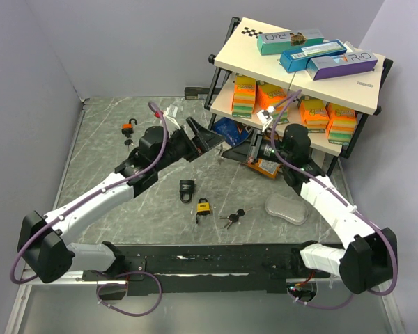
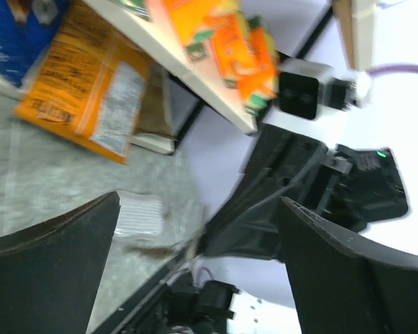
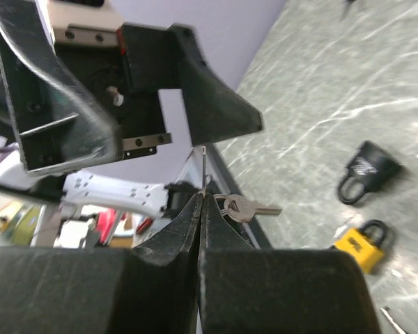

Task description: Unlock with the key

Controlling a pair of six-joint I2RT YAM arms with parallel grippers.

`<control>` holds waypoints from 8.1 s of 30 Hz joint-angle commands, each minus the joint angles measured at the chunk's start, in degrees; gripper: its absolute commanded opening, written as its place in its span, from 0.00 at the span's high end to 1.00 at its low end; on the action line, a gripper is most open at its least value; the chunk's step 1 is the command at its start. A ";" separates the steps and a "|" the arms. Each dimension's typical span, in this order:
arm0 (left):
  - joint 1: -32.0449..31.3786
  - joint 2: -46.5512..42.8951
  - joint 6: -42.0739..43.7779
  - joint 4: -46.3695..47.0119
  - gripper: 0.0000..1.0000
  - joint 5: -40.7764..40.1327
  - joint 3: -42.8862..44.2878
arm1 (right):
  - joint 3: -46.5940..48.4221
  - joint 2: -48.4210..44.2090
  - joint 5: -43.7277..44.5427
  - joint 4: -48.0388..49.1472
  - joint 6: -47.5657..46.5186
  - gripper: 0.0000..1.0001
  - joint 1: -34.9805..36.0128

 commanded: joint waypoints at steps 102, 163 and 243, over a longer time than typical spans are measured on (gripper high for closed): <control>5.82 20.42 -3.07 -40.79 0.99 0.93 23.29 | 13.46 13.06 3.33 -33.23 -21.68 1.00 3.28; 3.53 12.94 -6.50 -34.64 0.99 6.12 13.18 | 16.01 19.66 4.46 -36.75 -23.00 1.00 6.44; -3.23 1.34 -1.05 7.81 0.99 21.24 4.57 | 2.48 6.65 7.72 2.89 7.24 1.00 -3.40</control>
